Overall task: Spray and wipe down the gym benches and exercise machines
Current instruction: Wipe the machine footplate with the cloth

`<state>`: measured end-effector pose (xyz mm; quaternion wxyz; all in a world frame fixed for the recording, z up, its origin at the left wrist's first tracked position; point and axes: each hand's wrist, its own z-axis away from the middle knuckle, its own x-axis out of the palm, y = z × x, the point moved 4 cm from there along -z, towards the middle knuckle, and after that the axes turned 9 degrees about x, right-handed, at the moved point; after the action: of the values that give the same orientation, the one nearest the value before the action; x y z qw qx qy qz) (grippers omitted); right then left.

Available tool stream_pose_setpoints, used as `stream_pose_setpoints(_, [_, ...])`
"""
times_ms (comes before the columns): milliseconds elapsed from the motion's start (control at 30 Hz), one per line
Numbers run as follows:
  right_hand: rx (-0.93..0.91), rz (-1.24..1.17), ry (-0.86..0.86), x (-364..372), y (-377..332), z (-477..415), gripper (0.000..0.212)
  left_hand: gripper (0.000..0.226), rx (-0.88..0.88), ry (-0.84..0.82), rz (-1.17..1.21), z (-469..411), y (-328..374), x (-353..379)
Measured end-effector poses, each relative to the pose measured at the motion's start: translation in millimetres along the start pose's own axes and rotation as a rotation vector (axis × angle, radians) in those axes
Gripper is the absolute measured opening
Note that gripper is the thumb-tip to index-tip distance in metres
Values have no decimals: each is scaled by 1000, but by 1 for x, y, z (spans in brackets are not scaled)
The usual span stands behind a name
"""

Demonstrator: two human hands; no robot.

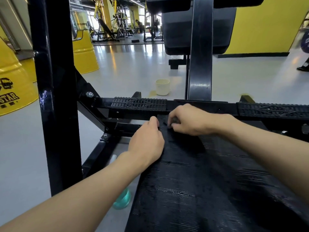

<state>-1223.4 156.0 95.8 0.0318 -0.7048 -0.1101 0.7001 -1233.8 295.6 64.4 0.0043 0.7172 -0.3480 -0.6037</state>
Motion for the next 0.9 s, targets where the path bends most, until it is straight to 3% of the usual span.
stream_pose_setpoints(100, [-75,5,-20,1,2,6,18,20,5,4,-7,-1,0,0])
stream_pose_setpoints(200, [74,104,176,-5,28,-5,21,20,1,-8,-2,0,0,0])
stream_pose_setpoints(267, [134,141,214,-4,34,-7,21,20,7,-29,-13,0,1,0])
stream_pose_setpoints(400, [23,30,-25,-6,15,5,20,19,5,-33,-28,0,1,0])
stream_pose_setpoints(500, [25,-110,-6,-11,27,11,24,17,20,-30,-53,0,3,0])
stream_pose_setpoints(600, [98,98,-38,2,42,13,53,20,32,-49,-75,0,7,-1])
stream_pose_setpoints(667, [90,361,-26,5,44,13,50,24,35,-90,-123,-2,10,-4])
stream_pose_setpoints(733, [80,442,5,2,45,10,44,31,-15,-145,-140,-6,12,-8])
stream_pose_setpoints(833, [57,248,65,-1,41,3,38,54,-85,-240,-103,-7,19,-3])
stream_pose_setpoints(900, [23,7,199,-7,35,1,31,68,-69,-248,-133,-2,23,8])
